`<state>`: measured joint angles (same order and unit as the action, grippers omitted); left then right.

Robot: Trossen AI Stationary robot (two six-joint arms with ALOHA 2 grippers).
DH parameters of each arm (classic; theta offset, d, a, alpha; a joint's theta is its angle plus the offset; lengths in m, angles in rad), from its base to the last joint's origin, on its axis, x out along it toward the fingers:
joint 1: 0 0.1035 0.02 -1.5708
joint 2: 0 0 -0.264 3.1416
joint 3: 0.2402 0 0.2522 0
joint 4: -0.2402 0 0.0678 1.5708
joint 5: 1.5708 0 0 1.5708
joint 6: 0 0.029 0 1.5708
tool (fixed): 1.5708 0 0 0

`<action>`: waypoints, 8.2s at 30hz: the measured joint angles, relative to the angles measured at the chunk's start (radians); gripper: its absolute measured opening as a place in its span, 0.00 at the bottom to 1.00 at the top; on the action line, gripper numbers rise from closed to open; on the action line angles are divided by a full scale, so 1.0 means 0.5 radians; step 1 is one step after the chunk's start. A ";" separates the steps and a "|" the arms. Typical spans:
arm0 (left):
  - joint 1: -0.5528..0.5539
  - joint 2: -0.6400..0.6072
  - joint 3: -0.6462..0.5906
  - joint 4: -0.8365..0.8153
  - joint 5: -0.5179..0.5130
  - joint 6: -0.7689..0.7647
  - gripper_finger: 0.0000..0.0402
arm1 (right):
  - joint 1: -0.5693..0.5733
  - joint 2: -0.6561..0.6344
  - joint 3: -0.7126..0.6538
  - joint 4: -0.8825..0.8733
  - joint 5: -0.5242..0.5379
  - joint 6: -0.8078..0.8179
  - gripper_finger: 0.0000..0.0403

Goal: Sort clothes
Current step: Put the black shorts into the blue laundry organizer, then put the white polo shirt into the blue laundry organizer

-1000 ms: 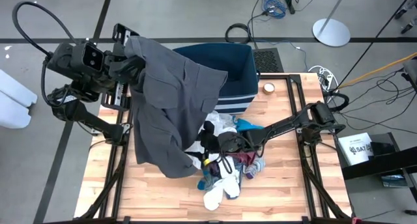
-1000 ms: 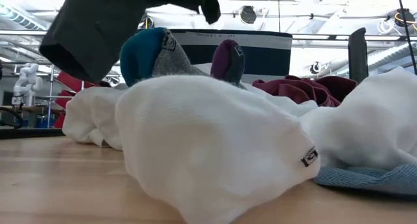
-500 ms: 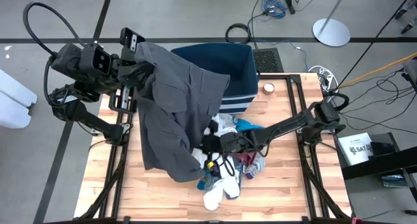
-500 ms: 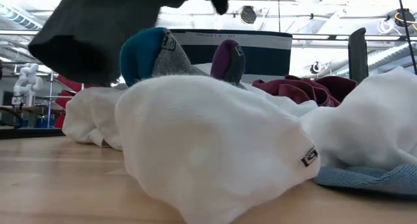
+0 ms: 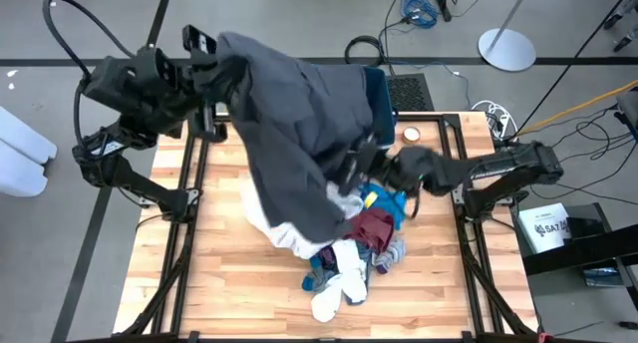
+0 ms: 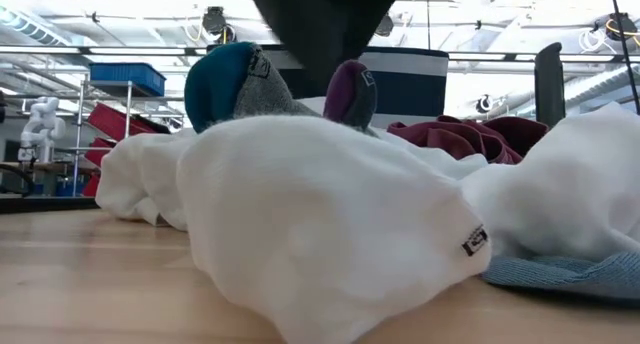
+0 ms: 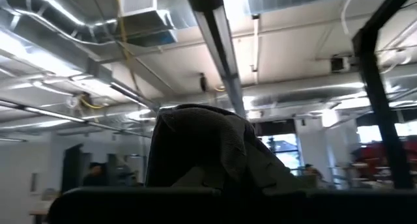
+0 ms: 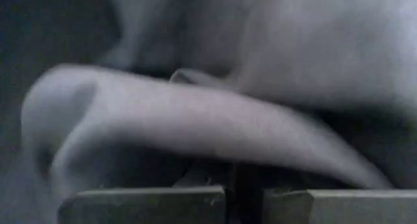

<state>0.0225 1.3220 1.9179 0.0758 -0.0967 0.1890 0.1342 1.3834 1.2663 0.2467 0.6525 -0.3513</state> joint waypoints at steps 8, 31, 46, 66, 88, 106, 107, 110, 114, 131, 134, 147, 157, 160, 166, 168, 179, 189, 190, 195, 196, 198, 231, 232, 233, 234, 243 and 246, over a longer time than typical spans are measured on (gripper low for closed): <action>0.353 0.000 0.000 0.106 -0.026 -0.001 0.02 | -0.447 -0.082 0.000 0.390 -0.317 -0.196 0.00; 1.491 0.329 0.001 0.302 0.379 -0.636 0.01 | -1.506 0.522 0.642 0.067 -1.017 0.342 0.00; 1.566 0.366 0.000 0.225 0.945 -0.841 0.02 | -1.251 0.441 0.645 -1.133 -1.358 0.431 0.00; 1.546 0.407 -0.018 0.067 1.030 -0.838 0.03 | -1.234 0.419 0.839 -2.172 -1.095 0.319 0.30; 1.307 0.763 -0.017 -0.011 1.159 -0.747 0.03 | -1.235 -0.019 1.632 -2.757 -0.975 0.531 0.57; 1.111 0.998 -0.017 -1.386 0.839 0.039 0.03 | -1.233 -0.145 1.628 -3.010 -0.992 0.573 0.56; 1.100 0.999 -0.017 -1.436 0.807 0.062 0.03 | -1.233 -0.145 1.628 -3.028 -0.991 0.573 0.56; 1.088 0.999 -0.017 -1.553 0.746 0.074 0.03 | -1.233 -0.145 1.628 -3.063 -0.992 0.572 0.56; 1.089 0.999 -0.017 -1.746 0.741 0.073 0.03 | -1.233 -0.145 1.628 -3.100 -0.992 0.573 0.56; 1.119 1.006 -0.017 -2.294 0.388 0.158 0.03 | -1.233 -0.145 1.628 -3.045 -0.992 0.516 0.56; 1.116 1.007 -0.017 -2.336 0.344 0.112 0.04 | -1.233 -0.145 1.628 -3.038 -0.992 0.515 0.56; 1.101 0.954 0.134 -2.546 0.176 0.166 0.36 | -1.233 -0.145 1.628 -3.046 -0.992 0.498 0.56; 1.064 0.951 0.543 -3.000 0.026 0.096 0.39 | -1.234 -0.145 1.628 -3.049 -0.992 0.487 0.56; 1.017 0.951 0.671 -3.147 0.214 -0.055 0.39 | -1.233 -0.145 1.628 -3.048 -0.993 0.515 0.56; 0.800 0.832 0.713 -3.235 0.442 -0.158 0.39 | -1.234 -0.144 1.628 -3.048 -0.995 0.549 0.56; 0.694 0.793 0.713 -3.230 0.396 -0.161 0.39 | -1.233 -0.145 1.628 -3.048 -1.008 0.602 0.56; 0.000 0.629 0.526 -3.190 0.251 -0.278 0.39 | -1.182 -0.146 1.470 -3.137 -1.266 0.664 0.56; -0.365 0.631 -0.248 -3.111 0.179 -0.240 0.39 | -1.080 -0.143 1.057 -3.033 -1.261 0.628 0.56; -0.369 0.634 -0.353 -3.062 0.162 -0.201 0.39 | -1.067 -0.144 1.026 -3.022 -1.259 0.628 0.56; -0.422 0.680 -0.741 -2.596 0.077 0.136 0.39 | -1.025 -0.144 0.942 -2.982 -1.257 0.628 0.56; -0.446 0.689 -0.778 -2.485 0.053 0.248 0.39 | -1.019 -0.145 0.936 -2.973 -1.257 0.628 0.56; -0.492 0.726 -0.816 -2.370 0.014 0.543 0.39 | -1.013 -0.145 0.933 -2.974 -1.257 0.634 0.56; -0.703 1.109 -0.819 -2.123 -0.550 1.833 0.11 | -0.997 -0.175 0.933 -2.969 -1.256 0.673 0.56; -0.703 1.109 -0.819 -2.123 -0.551 1.833 0.08 | -0.997 -0.175 0.933 -2.969 -1.255 0.673 0.56; -0.703 1.109 -0.819 -2.123 -0.551 1.833 0.05 | -0.997 -0.175 0.933 -2.969 -1.255 0.673 0.56; -0.703 1.109 -0.819 -2.123 -0.551 1.833 0.03 | -0.997 -0.175 0.933 -2.969 -1.255 0.673 0.56; -0.705 1.109 -0.785 -2.157 -0.727 1.729 0.01 | -0.997 -0.175 0.934 -2.970 -1.256 0.673 0.56; -0.711 1.109 -0.710 -2.176 -0.870 1.727 0.01 | -0.997 -0.175 0.934 -2.970 -1.256 0.673 0.56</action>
<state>-0.3330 1.8763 1.5630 -1.0124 -0.5316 1.0523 -0.3645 1.2957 1.7332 -1.2381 0.0246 -0.0151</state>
